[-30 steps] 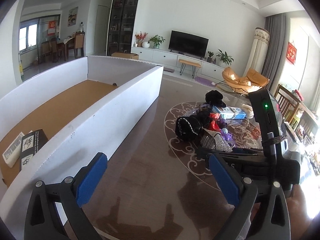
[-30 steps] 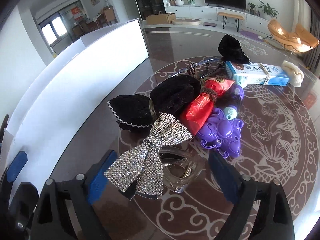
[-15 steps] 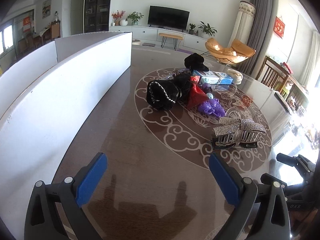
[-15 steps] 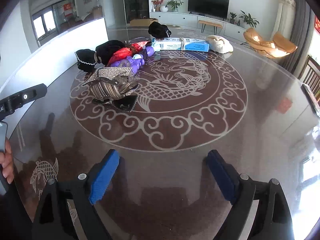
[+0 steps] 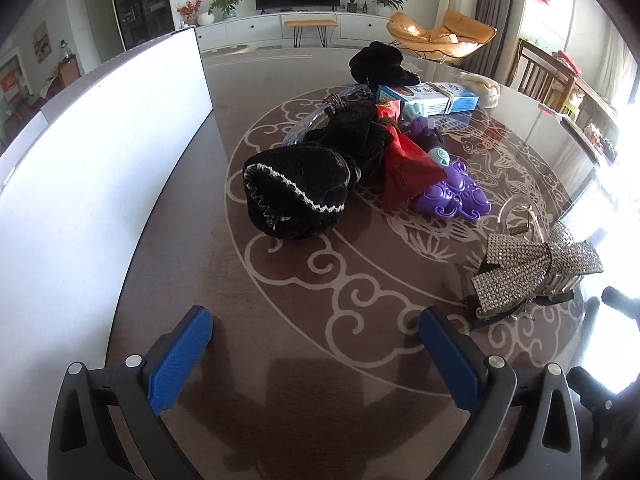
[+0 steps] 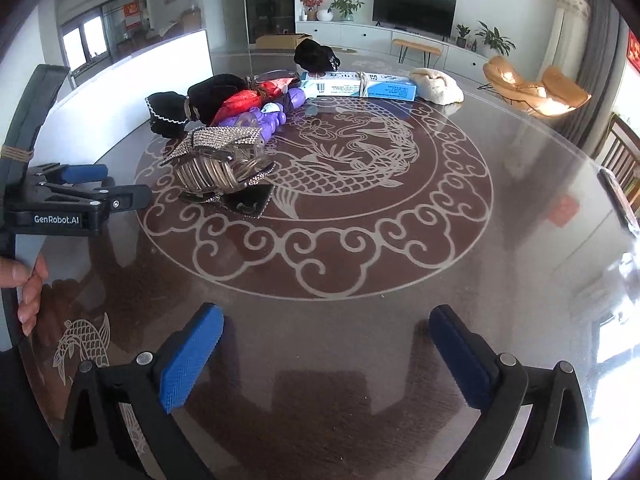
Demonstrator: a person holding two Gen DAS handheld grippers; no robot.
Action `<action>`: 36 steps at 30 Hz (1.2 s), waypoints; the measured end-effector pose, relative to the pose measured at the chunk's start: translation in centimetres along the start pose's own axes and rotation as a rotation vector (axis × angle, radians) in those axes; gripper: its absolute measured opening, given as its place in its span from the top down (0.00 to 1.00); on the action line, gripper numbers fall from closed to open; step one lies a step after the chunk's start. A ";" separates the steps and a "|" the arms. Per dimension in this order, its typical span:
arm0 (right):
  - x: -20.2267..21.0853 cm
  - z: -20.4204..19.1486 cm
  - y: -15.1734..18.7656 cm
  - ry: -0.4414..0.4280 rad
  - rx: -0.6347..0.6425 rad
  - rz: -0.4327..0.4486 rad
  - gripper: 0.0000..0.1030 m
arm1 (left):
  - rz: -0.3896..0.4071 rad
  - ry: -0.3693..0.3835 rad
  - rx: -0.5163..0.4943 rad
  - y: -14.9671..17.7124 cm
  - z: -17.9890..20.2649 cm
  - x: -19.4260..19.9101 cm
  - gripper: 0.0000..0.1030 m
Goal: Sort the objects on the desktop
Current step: 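Grasp the black fabric pouch with the left gripper while the right gripper grasps the rhinestone bow, then carry the pouch and bow over the bin and open both grippers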
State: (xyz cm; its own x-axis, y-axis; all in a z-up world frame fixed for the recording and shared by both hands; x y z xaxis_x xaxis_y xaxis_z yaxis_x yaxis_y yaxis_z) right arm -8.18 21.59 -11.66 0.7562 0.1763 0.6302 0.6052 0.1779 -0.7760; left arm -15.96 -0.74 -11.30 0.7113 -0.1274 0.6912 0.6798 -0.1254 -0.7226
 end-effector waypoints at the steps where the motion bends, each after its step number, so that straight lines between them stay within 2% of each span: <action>1: 0.0 0.0 0.0 -0.001 -0.001 -0.001 0.00 | -0.024 -0.005 0.005 -0.7 -0.2 -0.8 0.00; 5: 0.0 -0.1 0.0 -0.003 -0.003 -0.001 0.00 | -0.089 -0.008 0.008 -3.7 -0.3 -3.6 0.00; 7: 0.0 0.0 0.0 -0.003 -0.004 -0.002 0.00 | -0.090 0.008 0.001 -4.6 0.2 -4.2 0.00; 8: 0.0 0.0 0.0 -0.003 -0.004 -0.002 0.00 | -0.075 0.042 -0.008 -4.9 0.8 -4.2 0.00; 9: 0.0 0.0 0.0 -0.003 -0.004 -0.001 0.00 | -0.047 0.070 -0.025 -5.1 1.3 -3.9 0.12; 10: 0.0 0.0 0.0 0.000 -0.005 -0.001 0.00 | -0.021 0.060 -0.061 -5.2 1.5 -3.5 0.30; 11: 0.0 0.1 0.0 0.004 -0.005 0.000 0.00 | 0.004 0.069 -0.075 -5.2 1.8 -2.9 0.40; 12: 0.0 0.1 0.0 0.008 -0.006 0.000 0.00 | 0.018 0.073 -0.075 -4.9 1.9 -2.2 0.60; 13: 0.0 0.1 0.0 0.010 -0.006 0.001 0.00 | 0.023 0.075 -0.073 -4.4 2.0 -1.4 0.68; 16: 0.0 0.1 0.0 0.012 -0.006 0.001 0.00 | 0.050 0.069 -0.043 -1.6 1.4 1.8 0.68; 18: 0.0 0.1 0.0 0.012 -0.006 0.001 0.00 | 0.065 0.080 0.024 0.6 0.9 4.3 0.68; 21: 0.1 0.2 0.0 0.013 -0.004 0.001 0.00 | 0.075 0.114 0.119 3.5 -0.1 7.3 0.66; 23: 0.1 0.1 0.0 0.014 -0.003 0.002 0.00 | 0.066 0.130 0.183 4.1 -0.6 7.8 0.54; 25: 0.1 0.2 0.0 0.013 -0.004 0.001 0.00 | 0.055 0.121 0.186 4.2 -0.7 7.4 0.04; 27: 0.0 0.1 0.0 0.005 -0.007 -0.001 0.00 | 0.063 0.044 0.158 4.2 -1.1 6.9 0.01; 28: 0.1 0.0 0.0 -0.003 -0.008 -0.002 0.00 | 0.052 0.039 0.151 4.3 -1.1 6.7 0.01; 29: 0.1 -0.3 0.0 -0.028 -0.005 -0.004 0.00 | 0.049 0.035 0.144 4.3 -1.1 6.3 0.01; 31: 0.0 -1.5 -0.4 -0.134 0.017 0.004 0.00 | 0.049 0.000 0.117 4.2 -1.4 5.8 0.00; 33: -0.6 -2.6 -1.1 -0.220 0.047 0.012 0.00 | 0.042 -0.019 0.073 4.0 -1.2 5.3 0.00; 36: -3.5 -3.2 -3.3 -0.231 0.102 0.003 0.00 | 0.021 0.004 0.001 3.7 -0.6 4.5 0.00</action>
State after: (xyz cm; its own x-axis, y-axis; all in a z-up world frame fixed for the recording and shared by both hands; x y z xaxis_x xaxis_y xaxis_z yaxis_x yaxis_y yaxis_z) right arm -12.01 17.27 -11.41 0.6739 0.3914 0.6266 0.5660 0.2717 -0.7784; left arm -10.33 -2.38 -10.88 0.7247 -0.1339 0.6759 0.6649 -0.1215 -0.7370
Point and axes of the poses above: each gripper's, at about its wrist camera, not at the fingertips, and x roughly against the way its jaws point, z to its right, y to its underside, the point moved 8 cm from there along -x, roughly the way its jaws point, and after that the axes turned 15 degrees about z, right-handed, at the moved point
